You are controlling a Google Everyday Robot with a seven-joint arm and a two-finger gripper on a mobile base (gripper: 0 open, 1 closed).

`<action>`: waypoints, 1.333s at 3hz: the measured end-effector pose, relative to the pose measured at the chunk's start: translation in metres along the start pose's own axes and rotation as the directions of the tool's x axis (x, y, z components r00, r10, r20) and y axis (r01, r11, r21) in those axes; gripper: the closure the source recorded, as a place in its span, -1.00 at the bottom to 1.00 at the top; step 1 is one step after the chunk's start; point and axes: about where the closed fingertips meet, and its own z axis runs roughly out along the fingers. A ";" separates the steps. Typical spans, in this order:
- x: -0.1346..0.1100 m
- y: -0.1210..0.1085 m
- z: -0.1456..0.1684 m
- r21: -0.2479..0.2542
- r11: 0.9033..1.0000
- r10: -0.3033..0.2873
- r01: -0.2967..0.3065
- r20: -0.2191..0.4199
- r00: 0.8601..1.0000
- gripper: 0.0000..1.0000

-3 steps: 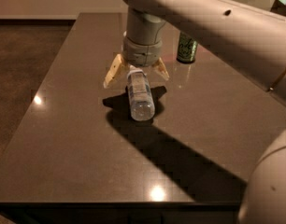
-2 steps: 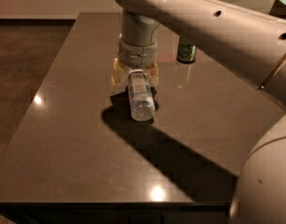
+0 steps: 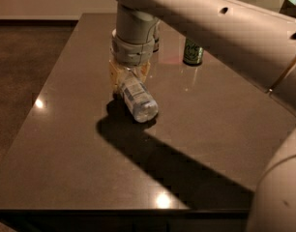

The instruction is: Place blue plastic bottle upright

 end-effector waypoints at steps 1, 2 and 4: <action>-0.004 0.014 -0.028 -0.045 0.987 -0.150 0.157 0.125 0.981 0.90; -0.012 0.024 -0.058 -0.090 0.953 -0.255 0.289 0.277 0.926 1.00; -0.036 0.034 -0.093 -0.123 0.862 -0.339 0.491 0.579 0.741 1.00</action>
Offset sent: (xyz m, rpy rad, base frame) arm -0.0164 0.0219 0.1108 0.3772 -0.3961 0.4962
